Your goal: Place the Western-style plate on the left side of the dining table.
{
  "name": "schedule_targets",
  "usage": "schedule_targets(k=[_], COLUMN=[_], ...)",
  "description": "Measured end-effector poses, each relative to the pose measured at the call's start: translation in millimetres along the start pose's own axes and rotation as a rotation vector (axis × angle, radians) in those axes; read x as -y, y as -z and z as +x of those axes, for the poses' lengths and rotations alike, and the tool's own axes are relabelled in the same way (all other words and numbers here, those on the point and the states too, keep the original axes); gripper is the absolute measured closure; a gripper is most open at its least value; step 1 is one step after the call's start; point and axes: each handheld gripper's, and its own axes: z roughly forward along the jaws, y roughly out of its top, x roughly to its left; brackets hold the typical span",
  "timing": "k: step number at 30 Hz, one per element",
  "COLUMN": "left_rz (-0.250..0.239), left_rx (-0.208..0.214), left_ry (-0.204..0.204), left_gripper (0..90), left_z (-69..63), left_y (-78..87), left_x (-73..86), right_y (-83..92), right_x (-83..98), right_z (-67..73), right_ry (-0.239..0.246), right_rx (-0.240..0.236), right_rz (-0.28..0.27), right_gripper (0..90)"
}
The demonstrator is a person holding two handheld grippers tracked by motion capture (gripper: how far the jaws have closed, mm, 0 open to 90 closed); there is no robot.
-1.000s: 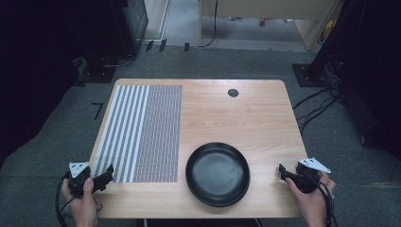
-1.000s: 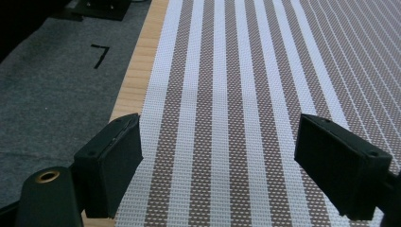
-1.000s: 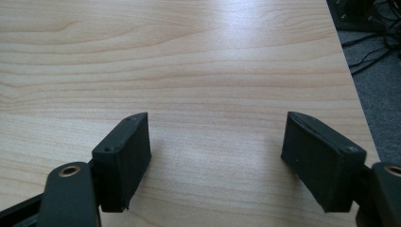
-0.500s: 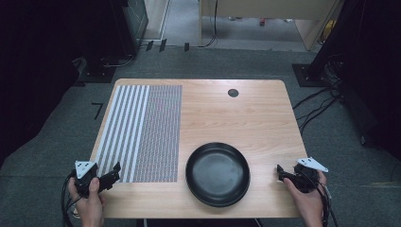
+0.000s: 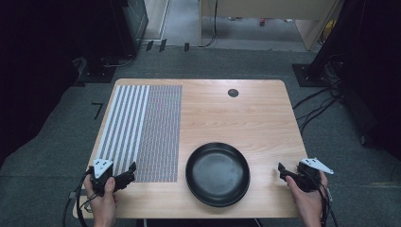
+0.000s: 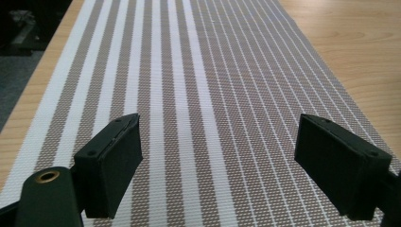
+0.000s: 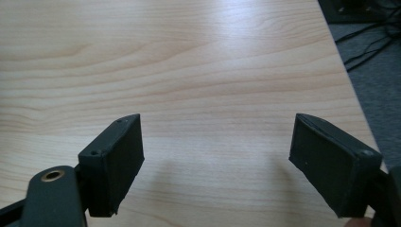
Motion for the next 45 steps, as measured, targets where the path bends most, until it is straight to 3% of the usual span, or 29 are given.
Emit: schedule_targets(k=[8,11,16,21,31,34,41,45], left_rz=[-0.001,-0.012,-0.016,-0.015,-0.006,-0.003,0.005,0.002], left_rx=[0.028,0.064,0.092,0.105,0.150,0.172,0.216,0.239], left_ry=[-0.017,-0.003,0.000,-0.008,-0.038,-0.045,-0.060,-0.074], left_gripper=[15.4,15.4,15.4,15.3,15.3,15.3,15.3,15.3], left_z=[-10.3,-15.6,-22.6,-30.0,-53.1,-65.4,-84.2,-94.2], left_y=[-2.4,-3.1,-4.2,-6.6,-13.9,-17.2,-21.2,-23.2], left_x=[-2.4,-3.9,-5.5,-6.5,-5.8,-5.7,-3.9,-3.6], right_y=[5.2,6.6,8.0,10.4,15.4,16.4,17.1,15.9], right_x=[-3.6,-4.9,-5.7,-6.2,-8.5,-9.3,-11.3,-10.6], right_z=[9.8,17.2,27.8,36.3,54.1,59.5,68.4,76.8], right_ry=[0.019,0.024,0.068,0.064,0.065,0.066,0.062,0.087], right_rx=[-0.026,-0.047,-0.044,-0.069,-0.121,-0.136,-0.147,-0.136], right_rz=[-0.028,-0.033,-0.044,-0.049,-0.074,-0.081,-0.104,-0.111], right_gripper=[18.3,19.4,19.4,19.2,21.4,21.5,24.2,26.1])
